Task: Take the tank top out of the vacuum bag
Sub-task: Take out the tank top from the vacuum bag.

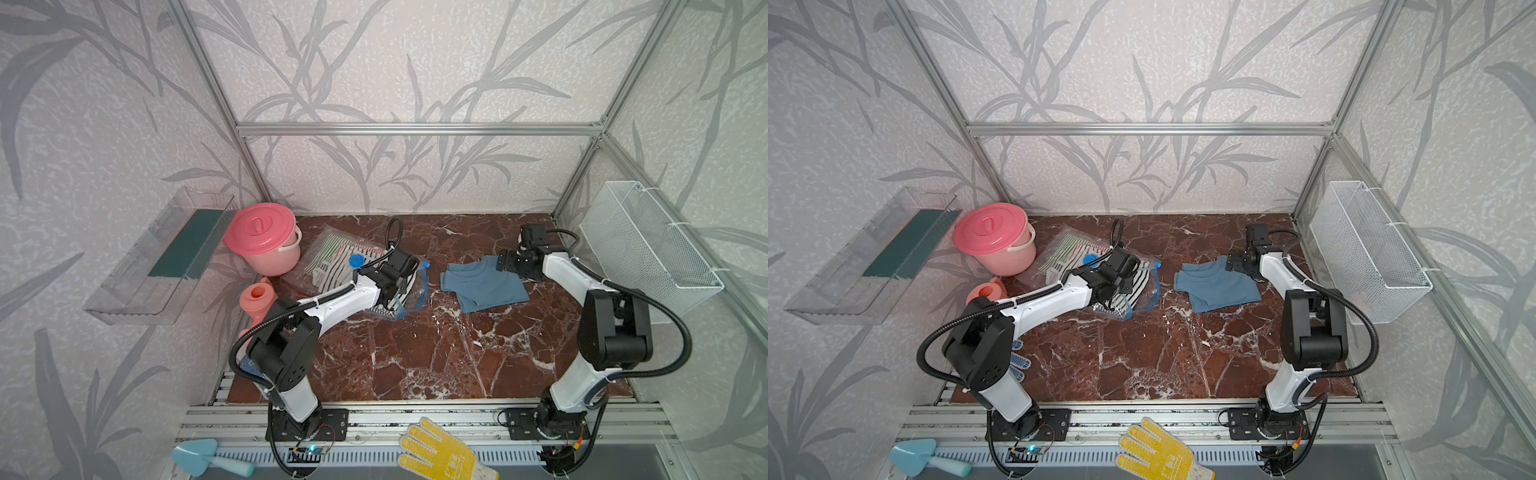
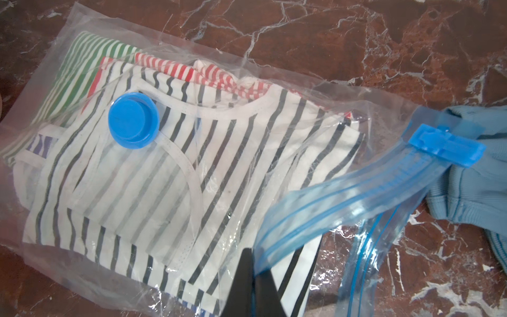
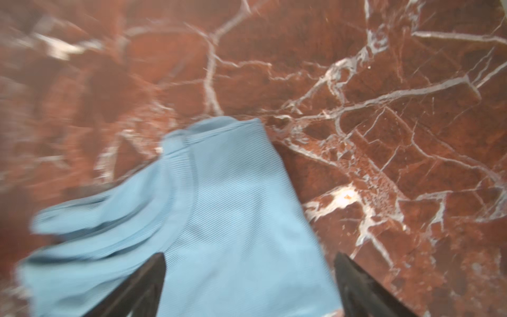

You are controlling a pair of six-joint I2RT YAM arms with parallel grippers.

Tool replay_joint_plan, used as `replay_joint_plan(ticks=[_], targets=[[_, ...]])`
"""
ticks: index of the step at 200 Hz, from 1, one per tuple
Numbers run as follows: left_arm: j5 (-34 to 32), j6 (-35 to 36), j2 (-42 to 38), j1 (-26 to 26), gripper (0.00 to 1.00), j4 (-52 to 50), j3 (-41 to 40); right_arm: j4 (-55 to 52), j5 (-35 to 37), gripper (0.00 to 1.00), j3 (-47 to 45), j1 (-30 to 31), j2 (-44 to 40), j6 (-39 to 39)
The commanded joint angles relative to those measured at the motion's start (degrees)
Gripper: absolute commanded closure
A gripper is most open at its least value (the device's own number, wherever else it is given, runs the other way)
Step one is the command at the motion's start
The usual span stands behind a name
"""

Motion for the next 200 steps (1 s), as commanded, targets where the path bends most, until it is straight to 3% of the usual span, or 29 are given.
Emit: replay_joint_plan(ticks=[1,25,56,93,157,200], targets=[[-1.1,1.7,-2.0,-0.4,1.00,1.5,-1.1,3.8,-7.1,0.02,-3.6,2.3,-5.2,2.2],[-2.5,2.3,-2.2,-0.6,1.00,2.8,-2.3,5.1,-9.3,0.01,-6.9,7.3,-9.3,3.8],[-2.9,2.0,-2.0,-0.7,1.00,3.5,-2.9,2.8,-3.6,0.01,-8.1,15.6,-13.3,4.2],[-2.3,1.7,-2.1,-0.7,1.00,5.2,-3.6,6.6,-3.8,0.01,-11.5,21.4,-17.5,7.9],[0.9,-0.5,-2.9,-1.0,1.00,5.2,-3.0,15.8,-8.5,0.01,-18.0,25.1,-20.3,17.8],[1.6,-1.0,-4.0,-1.9,1.00,5.4,-4.0,25.7,-19.4,0.01,-22.1,27.0,-18.0,24.0]])
